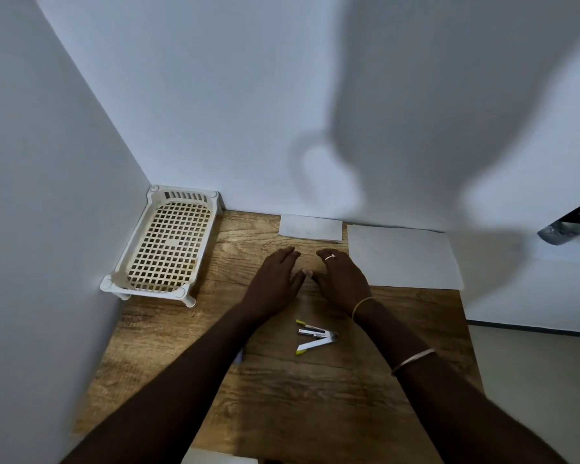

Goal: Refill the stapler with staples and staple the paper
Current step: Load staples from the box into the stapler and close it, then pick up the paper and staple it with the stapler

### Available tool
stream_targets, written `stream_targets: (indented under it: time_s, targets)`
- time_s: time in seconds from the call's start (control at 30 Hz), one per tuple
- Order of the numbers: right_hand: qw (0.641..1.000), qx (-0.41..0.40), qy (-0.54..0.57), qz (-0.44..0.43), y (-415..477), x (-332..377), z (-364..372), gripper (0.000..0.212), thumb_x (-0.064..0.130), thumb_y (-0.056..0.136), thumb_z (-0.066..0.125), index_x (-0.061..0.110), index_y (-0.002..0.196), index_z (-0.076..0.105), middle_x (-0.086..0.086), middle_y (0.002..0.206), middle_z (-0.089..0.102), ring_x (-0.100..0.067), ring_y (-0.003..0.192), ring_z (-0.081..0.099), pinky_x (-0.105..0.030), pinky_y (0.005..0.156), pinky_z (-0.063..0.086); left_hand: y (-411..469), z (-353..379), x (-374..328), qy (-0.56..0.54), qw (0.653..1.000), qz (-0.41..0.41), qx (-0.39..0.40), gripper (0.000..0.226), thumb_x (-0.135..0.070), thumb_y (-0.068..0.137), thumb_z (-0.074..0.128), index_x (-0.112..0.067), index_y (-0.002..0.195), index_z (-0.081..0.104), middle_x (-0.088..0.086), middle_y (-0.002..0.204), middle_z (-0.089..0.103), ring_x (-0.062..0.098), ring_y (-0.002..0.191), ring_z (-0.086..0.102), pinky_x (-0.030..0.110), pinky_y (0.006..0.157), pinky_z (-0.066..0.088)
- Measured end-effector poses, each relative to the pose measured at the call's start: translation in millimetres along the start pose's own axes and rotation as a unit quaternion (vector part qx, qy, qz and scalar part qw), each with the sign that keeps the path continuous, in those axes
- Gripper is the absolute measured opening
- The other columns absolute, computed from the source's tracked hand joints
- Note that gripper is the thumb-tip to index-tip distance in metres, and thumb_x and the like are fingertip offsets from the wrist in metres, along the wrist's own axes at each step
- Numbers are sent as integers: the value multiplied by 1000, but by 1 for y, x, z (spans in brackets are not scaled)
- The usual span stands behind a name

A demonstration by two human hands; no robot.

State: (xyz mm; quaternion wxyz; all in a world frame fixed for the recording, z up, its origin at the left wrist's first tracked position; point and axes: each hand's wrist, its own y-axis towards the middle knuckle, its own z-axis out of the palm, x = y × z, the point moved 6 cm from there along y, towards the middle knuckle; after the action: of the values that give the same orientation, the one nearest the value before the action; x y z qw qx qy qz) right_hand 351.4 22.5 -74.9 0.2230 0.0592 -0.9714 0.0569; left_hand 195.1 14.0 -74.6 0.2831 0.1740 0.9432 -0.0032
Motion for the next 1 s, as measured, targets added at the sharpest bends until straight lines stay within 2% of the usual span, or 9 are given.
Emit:
stream_targets:
  time_s: [0.13,0.3,0.5,0.7,1.0]
  targets:
    - [1000,-1,-28,-1,28,-6,5,65,45,93,63,10,145,48,-13,150,47,-27,140,41,-39,114,38,29,3,15,30,999,-7,28,55,-32,100,60,-1,144,49,20,154,44,34,144,40,42,117,32]
    - [998,18,-60,9,53,-10,20,70,46,93,62,11,150,40,-12,160,34,-28,149,27,-41,120,26,55,24,34,98,988,-27,119,69,-50,103,46,-8,155,30,15,168,19,36,154,17,53,123,19]
    - [993,59,-97,30,65,-20,38,74,49,95,55,13,155,30,-11,166,19,-27,153,17,-47,123,20,72,42,50,135,973,-53,181,78,-56,102,39,-12,161,12,14,171,-4,38,157,0,59,124,9]
    - [993,57,-103,32,67,-20,43,69,50,97,50,13,153,31,-11,165,20,-28,152,17,-49,122,21,70,48,59,147,968,-59,195,76,-61,103,29,-15,161,12,14,171,-6,37,157,-1,62,123,6]
    - [993,53,-107,15,31,-10,45,67,54,98,47,15,151,37,-8,164,27,-25,151,23,-48,122,21,30,43,52,174,967,-45,179,68,-56,105,27,-16,159,19,15,171,4,39,156,4,61,122,6]
